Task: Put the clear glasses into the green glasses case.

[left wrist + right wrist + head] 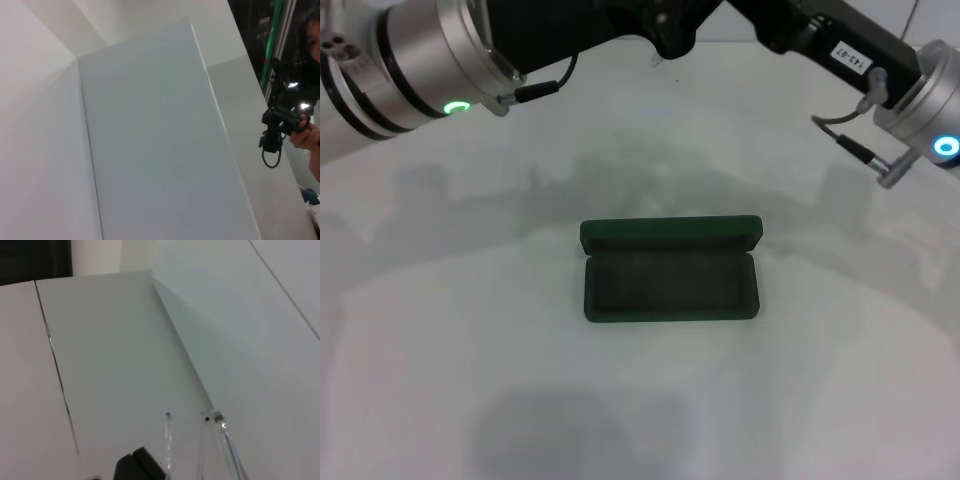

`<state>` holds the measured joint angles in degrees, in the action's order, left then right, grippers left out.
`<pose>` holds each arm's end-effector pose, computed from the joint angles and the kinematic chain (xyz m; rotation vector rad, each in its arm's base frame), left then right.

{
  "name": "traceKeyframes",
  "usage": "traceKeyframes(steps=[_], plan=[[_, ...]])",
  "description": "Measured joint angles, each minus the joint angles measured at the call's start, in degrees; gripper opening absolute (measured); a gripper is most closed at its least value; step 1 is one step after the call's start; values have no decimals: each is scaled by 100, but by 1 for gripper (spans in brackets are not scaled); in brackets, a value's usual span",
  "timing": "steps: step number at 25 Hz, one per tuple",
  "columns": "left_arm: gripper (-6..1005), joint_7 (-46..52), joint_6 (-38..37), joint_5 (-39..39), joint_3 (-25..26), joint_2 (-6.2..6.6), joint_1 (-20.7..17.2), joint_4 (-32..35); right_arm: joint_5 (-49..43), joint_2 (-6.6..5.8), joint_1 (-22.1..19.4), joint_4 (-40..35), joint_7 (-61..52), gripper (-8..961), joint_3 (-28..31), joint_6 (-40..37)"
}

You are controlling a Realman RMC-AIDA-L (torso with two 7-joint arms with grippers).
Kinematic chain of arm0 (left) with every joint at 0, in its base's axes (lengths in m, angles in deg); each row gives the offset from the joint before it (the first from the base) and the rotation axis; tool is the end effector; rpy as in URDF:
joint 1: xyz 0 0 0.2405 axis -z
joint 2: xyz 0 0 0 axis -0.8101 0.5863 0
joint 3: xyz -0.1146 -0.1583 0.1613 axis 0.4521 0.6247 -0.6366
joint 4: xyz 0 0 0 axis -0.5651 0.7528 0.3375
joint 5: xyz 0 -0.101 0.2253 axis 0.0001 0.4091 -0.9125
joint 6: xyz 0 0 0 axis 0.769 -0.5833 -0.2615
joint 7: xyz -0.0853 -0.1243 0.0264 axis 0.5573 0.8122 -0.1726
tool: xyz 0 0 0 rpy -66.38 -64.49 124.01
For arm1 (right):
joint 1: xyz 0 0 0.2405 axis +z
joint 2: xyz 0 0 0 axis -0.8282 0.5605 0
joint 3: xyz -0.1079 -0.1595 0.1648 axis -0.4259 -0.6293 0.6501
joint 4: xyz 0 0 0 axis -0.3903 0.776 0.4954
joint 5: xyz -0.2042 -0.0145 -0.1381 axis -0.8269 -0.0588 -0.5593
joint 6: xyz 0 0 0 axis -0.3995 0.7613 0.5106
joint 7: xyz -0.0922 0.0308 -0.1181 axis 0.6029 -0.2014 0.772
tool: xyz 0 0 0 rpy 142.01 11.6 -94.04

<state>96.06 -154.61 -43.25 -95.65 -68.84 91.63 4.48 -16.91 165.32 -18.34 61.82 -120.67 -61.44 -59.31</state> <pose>-0.1058 0.3830 0.0038 -2.4442 0.2448 -1.5501 0.1282 0.3926 -0.0345 -2.3471 0.5076 1.7243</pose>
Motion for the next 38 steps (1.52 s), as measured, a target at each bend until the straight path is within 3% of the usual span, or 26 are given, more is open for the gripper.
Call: traceKeyframes(steps=[9, 38], plan=[[27, 26, -8, 1, -1, 4, -50, 16, -27, -40, -85, 0, 9, 109, 292, -49], [28, 44, 12, 5, 0, 12, -17, 0, -341, 12, -22, -64, -54, 109, 31, -9]])
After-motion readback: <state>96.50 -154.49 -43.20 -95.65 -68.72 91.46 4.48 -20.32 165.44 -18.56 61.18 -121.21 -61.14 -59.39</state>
